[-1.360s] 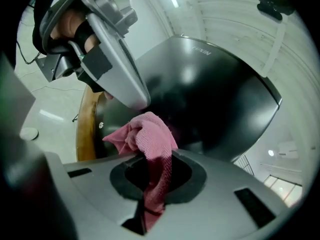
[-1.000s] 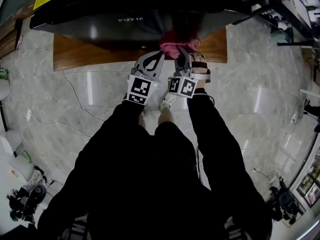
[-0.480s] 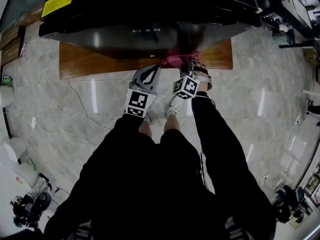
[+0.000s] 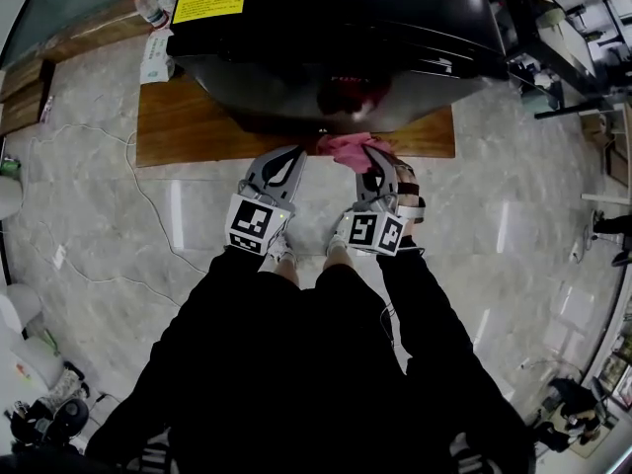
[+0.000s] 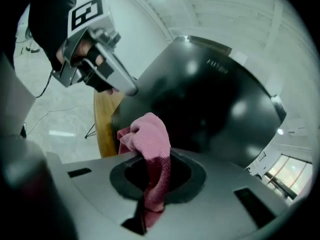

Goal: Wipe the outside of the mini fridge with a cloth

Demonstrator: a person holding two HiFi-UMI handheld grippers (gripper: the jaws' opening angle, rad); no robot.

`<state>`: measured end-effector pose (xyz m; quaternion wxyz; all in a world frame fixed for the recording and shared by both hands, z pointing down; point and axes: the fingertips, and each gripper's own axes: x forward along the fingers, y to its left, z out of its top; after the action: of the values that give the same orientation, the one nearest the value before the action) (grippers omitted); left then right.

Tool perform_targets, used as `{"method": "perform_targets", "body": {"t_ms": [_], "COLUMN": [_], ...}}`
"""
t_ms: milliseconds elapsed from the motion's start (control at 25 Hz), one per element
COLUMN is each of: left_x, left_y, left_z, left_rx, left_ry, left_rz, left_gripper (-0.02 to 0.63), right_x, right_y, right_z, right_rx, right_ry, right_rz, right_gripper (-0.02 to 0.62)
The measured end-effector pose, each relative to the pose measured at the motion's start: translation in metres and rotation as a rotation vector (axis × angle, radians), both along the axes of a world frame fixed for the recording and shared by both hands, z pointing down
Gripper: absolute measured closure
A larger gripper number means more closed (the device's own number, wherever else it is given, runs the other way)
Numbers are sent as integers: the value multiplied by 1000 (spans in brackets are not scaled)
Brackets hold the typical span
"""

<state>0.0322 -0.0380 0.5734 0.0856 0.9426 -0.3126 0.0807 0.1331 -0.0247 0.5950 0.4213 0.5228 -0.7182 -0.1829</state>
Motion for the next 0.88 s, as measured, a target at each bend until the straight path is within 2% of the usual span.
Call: {"method": "perform_targets", "body": {"t_ms": [160,280,440,680,880], "left_x": [-30,-50,-81,-118,-128], "left_y": [5,5,-3,-18,-35], "left_z": [-50,-91,-131,-154,-149], "left_rx": [70,133,187,214,230], "left_ry": [25,45,77,96,104], "left_rz": [8,6,-43,-113,-127], "left_gripper": [600,600,600,600,600], "right_x": [-37,-60,-93,-137,-152], "right_y": [4,-2,-15,-43,-70], "right_z": [-83,-133,-181,-202,-190], "right_rx": [148,250,360,441,433], "right_ry": [-28,8,34,80,105], "right_rz": [1,-10,-37,-87,-70], "right_gripper": [555,555,555,554,554]}}
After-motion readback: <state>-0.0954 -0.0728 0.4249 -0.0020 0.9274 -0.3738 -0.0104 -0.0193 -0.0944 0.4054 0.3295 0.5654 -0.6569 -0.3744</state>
